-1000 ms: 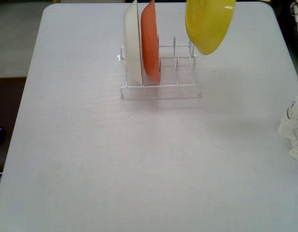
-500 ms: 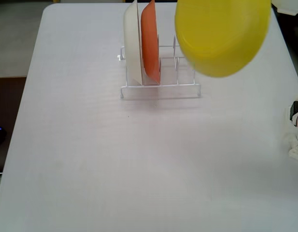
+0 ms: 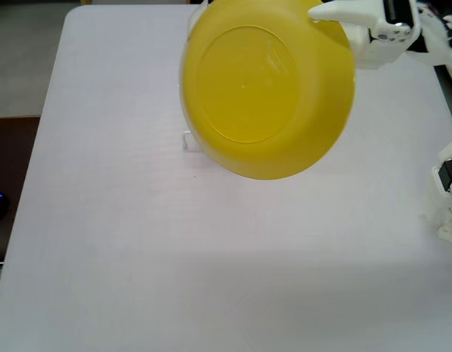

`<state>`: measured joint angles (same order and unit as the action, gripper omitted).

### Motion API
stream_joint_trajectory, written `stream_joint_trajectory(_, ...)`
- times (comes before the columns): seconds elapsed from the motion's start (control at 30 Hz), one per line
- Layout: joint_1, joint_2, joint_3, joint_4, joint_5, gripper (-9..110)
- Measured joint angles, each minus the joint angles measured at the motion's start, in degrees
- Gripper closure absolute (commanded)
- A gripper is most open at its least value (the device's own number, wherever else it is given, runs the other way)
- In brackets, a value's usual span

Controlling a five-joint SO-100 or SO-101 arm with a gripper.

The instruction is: Could you take three plates?

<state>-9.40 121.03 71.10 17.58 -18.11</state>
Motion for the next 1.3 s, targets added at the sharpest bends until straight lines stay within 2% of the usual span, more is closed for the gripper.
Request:
stream_joint_trajectory(0.2,0.3,-5.9,1.3,-12.6,0.5,102)
stream_joint_trajectory(0.43,2.2,-11.5,1.4,-21.3,1.7,102)
stream_joint_trajectory(1.3,3.3,-14.1,3.6,-27.6,2.1,102)
